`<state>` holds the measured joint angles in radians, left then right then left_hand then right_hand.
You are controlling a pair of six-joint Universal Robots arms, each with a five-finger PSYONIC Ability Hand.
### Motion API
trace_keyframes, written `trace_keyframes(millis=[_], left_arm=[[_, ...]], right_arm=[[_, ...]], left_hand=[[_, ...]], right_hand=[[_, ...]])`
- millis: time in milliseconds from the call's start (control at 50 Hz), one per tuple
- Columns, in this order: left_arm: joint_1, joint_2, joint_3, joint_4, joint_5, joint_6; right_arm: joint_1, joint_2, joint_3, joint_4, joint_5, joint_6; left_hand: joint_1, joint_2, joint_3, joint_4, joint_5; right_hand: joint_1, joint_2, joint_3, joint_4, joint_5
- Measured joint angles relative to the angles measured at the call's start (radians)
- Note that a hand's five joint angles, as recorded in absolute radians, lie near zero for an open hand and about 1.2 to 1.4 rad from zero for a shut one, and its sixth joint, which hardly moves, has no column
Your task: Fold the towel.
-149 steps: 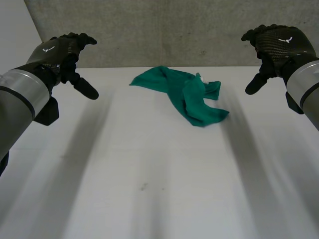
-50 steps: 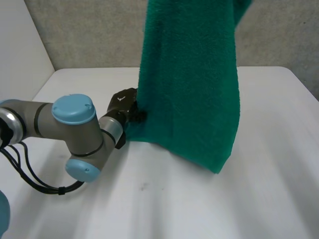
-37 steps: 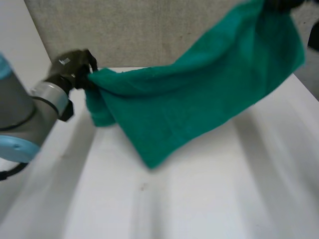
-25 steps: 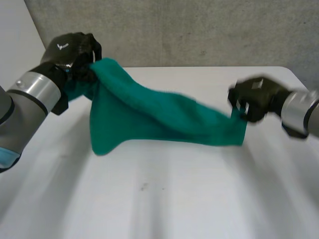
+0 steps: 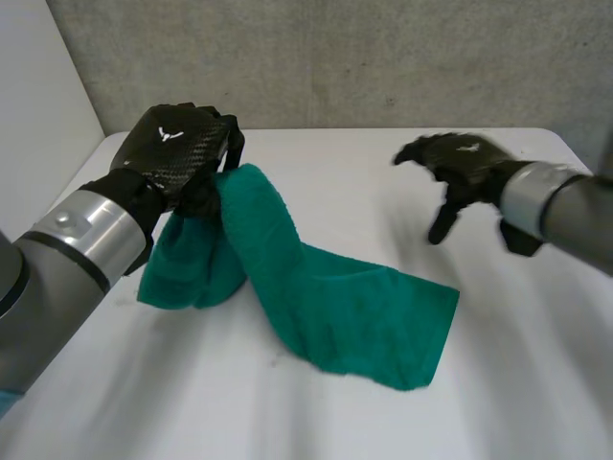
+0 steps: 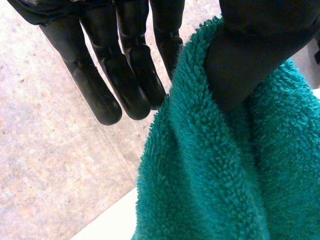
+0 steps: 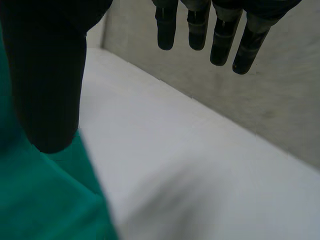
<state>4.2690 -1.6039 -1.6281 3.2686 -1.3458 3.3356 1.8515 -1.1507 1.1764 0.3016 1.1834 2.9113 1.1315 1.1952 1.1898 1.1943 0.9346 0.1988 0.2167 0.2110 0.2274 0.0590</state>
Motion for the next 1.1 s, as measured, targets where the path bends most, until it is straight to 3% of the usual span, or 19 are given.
trace_keyframes(millis=[40, 120, 240, 260, 280, 300, 320, 360, 380, 460, 580, 620, 680, 700, 780, 920, 1100], left_arm=[[-0.008, 0.026, -0.022, 0.001, -0.001, 0.016], [-0.021, 0.044, -0.04, 0.001, -0.002, 0.042], [-0.034, 0.055, -0.047, 0.002, -0.003, 0.082], [-0.035, 0.056, -0.047, 0.002, -0.003, 0.087], [-0.035, 0.057, -0.047, 0.003, -0.003, 0.094], [-0.035, 0.057, -0.047, 0.003, -0.003, 0.094], [-0.036, 0.055, -0.046, 0.004, -0.003, 0.098], [-0.036, 0.049, -0.043, 0.009, -0.003, 0.105], [-0.035, 0.048, -0.042, 0.009, -0.003, 0.105], [-0.031, 0.028, -0.034, 0.017, -0.002, 0.108], [-0.002, -0.121, 0.122, 0.054, -0.02, 0.121], [0.007, -0.197, 0.267, 0.078, -0.049, 0.134], [0.01, -0.234, 0.369, 0.106, -0.076, 0.142], [0.012, -0.26, 0.456, 0.146, -0.105, 0.149], [0.011, -0.283, 0.561, 0.281, -0.159, 0.156], [-0.001, -0.277, 0.48, 0.416, -0.176, 0.157], [-0.008, -0.288, 0.161, 0.397, -0.165, 0.156]], right_arm=[[0.088, 0.092, -0.054, 0.009, -0.011, 0.123], [0.175, 0.194, -0.089, 0.018, -0.028, 0.231], [0.231, 0.276, -0.102, 0.011, -0.072, 0.337], [0.238, 0.296, -0.105, 0.004, -0.087, 0.362], [0.243, 0.314, -0.111, -0.003, -0.101, 0.382], [0.243, 0.314, -0.111, -0.003, -0.101, 0.382], [0.245, 0.331, -0.12, -0.013, -0.11, 0.399], [0.246, 0.353, -0.138, -0.026, -0.117, 0.417], [0.246, 0.365, -0.151, -0.035, -0.117, 0.426], [0.243, 0.369, -0.193, -0.06, -0.086, 0.431], [0.23, 0.26, -0.303, -0.163, 0.057, 0.365], [0.226, 0.173, -0.332, -0.283, 0.127, 0.289], [0.227, 0.116, -0.332, -0.376, 0.164, 0.235], [0.227, 0.051, -0.315, -0.487, 0.198, 0.173], [0.227, -0.05, -0.246, -0.641, 0.232, 0.073], [0.232, -0.102, -0.118, -0.672, 0.234, 0.009], [0.236, -0.069, 0.108, -0.569, 0.224, -0.093]], left_hand=[[0.0, 0.0, 0.0, 0.0, 0.0], [0.0, 0.0, 0.0, 0.0, 0.0], [0.0, 0.0, 0.0, 0.0, 0.0], [0.0, 0.0, 0.0, 0.0, 0.0], [0.0, 0.0, 0.0, 0.0, 0.0], [0.0, 0.0, 0.0, 0.0, 0.0], [0.0, 0.0, 0.0, 0.0, 0.0], [0.0, 0.0, 0.0, 0.0, 0.0], [0.0, 0.0, 0.0, 0.0, 0.0], [0.0, 0.001, 0.0, 0.001, 0.0], [0.0, 0.001, 0.002, 0.001, 0.0], [0.0, 0.002, 0.003, 0.001, 0.0], [0.0, 0.002, 0.003, 0.001, 0.0], [0.0, 0.003, 0.003, 0.001, 0.0], [0.0, 0.003, 0.003, 0.001, 0.0], [0.0, 0.003, 0.003, 0.001, 0.0], [0.0, 0.003, 0.003, 0.001, 0.0]], right_hand=[[0.0, 0.0, 0.0, 0.0, 0.0], [0.0, 0.0, 0.0, 0.0, 0.0], [0.009, 0.023, 0.04, 0.016, 0.019], [0.066, 0.085, 0.096, 0.079, 0.072], [0.273, 0.285, 0.297, 0.277, 0.262], [0.273, 0.285, 0.297, 0.277, 0.262], [0.464, 0.502, 0.505, 0.464, 0.44], [0.464, 0.502, 0.505, 0.464, 0.44], [0.776, 0.923, 0.917, 0.904, 0.874], [0.779, 0.957, 0.966, 0.958, 0.915], [0.779, 0.957, 0.966, 0.961, 0.916], [0.779, 0.957, 0.966, 0.961, 0.916], [0.779, 0.957, 0.966, 0.961, 0.916], [0.779, 0.957, 0.966, 0.961, 0.916], [0.779, 0.957, 0.966, 0.961, 0.921], [0.779, 0.957, 0.968, 0.961, 0.923], [0.779, 0.957, 0.971, 0.965, 0.924]])
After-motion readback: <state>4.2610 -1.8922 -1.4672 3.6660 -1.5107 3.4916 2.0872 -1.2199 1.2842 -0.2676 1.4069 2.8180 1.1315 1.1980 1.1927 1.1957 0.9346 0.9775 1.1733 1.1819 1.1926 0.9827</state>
